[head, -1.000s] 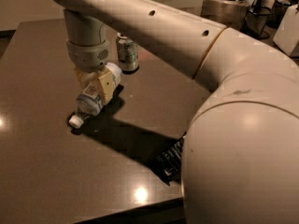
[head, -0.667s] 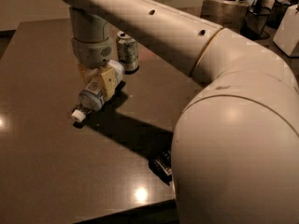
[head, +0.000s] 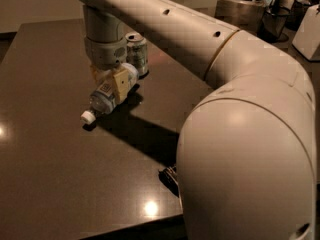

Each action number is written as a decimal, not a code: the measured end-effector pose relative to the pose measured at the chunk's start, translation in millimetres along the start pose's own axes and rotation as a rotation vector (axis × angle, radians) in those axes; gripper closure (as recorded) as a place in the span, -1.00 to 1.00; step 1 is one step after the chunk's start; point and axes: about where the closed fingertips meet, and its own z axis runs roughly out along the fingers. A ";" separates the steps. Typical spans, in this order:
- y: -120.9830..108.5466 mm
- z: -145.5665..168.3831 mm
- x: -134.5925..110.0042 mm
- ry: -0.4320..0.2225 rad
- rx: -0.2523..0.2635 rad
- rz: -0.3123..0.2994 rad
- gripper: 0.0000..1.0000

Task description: Move blue plastic bottle near 7up can

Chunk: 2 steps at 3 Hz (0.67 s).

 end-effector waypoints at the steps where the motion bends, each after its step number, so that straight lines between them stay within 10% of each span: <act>1: 1.1 -5.1 7.5 -0.015 0.010 0.016 -0.41; 2: -7.2 -3.9 8.1 -0.015 0.039 0.016 -0.86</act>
Offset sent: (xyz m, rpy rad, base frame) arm 0.0049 -0.0057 0.0036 0.0145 0.0067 -0.0142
